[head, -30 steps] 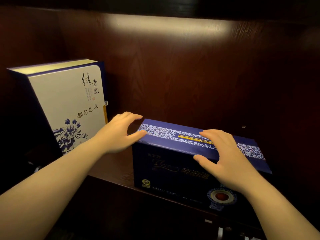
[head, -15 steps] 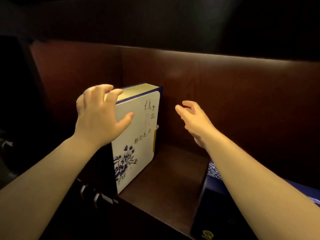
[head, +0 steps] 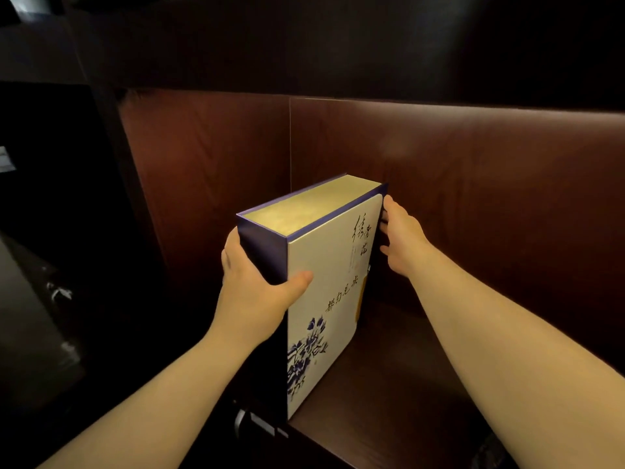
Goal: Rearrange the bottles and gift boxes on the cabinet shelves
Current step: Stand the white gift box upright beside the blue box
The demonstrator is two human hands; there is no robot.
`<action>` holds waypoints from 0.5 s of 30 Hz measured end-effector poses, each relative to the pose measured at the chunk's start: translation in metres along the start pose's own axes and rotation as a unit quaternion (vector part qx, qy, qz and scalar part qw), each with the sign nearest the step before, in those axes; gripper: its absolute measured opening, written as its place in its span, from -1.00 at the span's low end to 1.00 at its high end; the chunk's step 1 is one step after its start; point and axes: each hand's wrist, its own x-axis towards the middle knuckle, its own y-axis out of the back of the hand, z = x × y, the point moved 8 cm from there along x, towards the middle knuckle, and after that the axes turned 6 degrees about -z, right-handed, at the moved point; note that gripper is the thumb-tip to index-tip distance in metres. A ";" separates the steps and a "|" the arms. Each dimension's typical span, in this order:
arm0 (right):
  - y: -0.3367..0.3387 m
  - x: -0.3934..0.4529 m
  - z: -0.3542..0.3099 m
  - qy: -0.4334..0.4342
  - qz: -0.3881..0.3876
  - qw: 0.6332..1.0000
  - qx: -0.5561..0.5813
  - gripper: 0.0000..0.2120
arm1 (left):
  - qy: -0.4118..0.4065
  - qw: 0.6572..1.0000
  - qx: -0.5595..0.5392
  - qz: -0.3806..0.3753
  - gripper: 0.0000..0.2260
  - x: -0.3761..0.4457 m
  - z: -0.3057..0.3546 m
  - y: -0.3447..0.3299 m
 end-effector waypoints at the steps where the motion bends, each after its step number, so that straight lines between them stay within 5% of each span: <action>1: 0.002 0.001 0.001 0.002 0.001 1.000 0.002 -0.44 | -0.001 1.000 -0.004 -0.006 0.15 0.002 -0.001 0.001; 6: 0.020 -0.003 0.003 0.010 0.020 1.000 0.001 -0.46 | -0.016 0.998 -0.046 -0.039 0.09 0.013 -0.009 0.003; 11: 0.050 -0.021 -0.001 0.010 0.061 0.997 -0.040 -0.48 | -0.064 0.988 -0.112 -0.089 -0.25 0.026 -0.004 0.003; 15: 0.076 -0.049 -0.008 0.030 0.084 0.991 -0.095 -0.80 | -0.071 0.976 -0.158 -0.135 -0.14 0.045 -0.020 -0.001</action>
